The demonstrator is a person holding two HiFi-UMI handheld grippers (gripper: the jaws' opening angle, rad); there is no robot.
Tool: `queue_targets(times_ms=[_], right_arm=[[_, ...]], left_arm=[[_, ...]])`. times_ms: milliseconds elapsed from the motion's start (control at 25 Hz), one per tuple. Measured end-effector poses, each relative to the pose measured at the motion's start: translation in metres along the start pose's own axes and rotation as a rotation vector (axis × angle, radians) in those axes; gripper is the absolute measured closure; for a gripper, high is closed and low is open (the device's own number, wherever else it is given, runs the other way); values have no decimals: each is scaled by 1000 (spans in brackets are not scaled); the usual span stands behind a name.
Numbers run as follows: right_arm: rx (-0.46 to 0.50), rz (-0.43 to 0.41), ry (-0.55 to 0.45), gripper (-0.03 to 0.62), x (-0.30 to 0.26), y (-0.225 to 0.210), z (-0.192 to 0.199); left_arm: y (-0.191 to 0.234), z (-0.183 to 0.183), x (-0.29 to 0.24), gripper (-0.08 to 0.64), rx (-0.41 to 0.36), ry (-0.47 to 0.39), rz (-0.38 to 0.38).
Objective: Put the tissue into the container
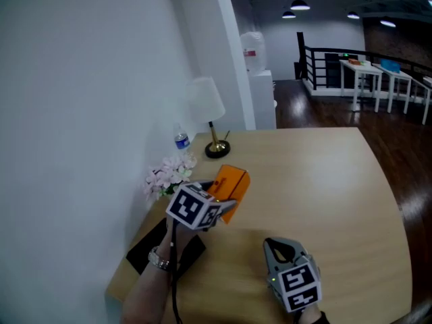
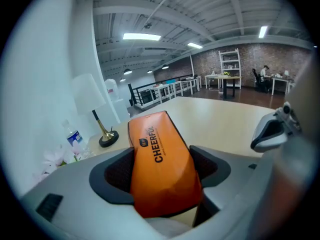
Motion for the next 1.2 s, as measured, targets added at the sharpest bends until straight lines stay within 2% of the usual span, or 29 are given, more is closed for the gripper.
queue_targets(times_ms=[120,240,400,640,920,1200], right_arm=[[25,-9,-7,592,-3,15,-10],[46,-22,-24,592,-7,31,-19],[85,-62,-35,592,-15,58,-27],[119,-126,-50,592,-27,94,-39],[124,-181,-47,592,-42,119,-42],[118,-186,-39,591,-49,122,-40]], left_arm=[[-1,0,38,198,0,-45,29],[3,8,75,198,-10,-55,37],[13,34,121,198,-17,-26,10],[27,91,173,199,25,56,-18],[20,140,183,199,10,194,26],[13,148,178,199,-3,210,53]])
Point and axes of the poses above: the fingertips, and each gripper's own axes: x backward along the fingers, y to its left, z out of its underside, the point moved 7 cm from there along x, backward along the fingers, and after that the axes turned 2 degrees about x, right-handed, at the moved point
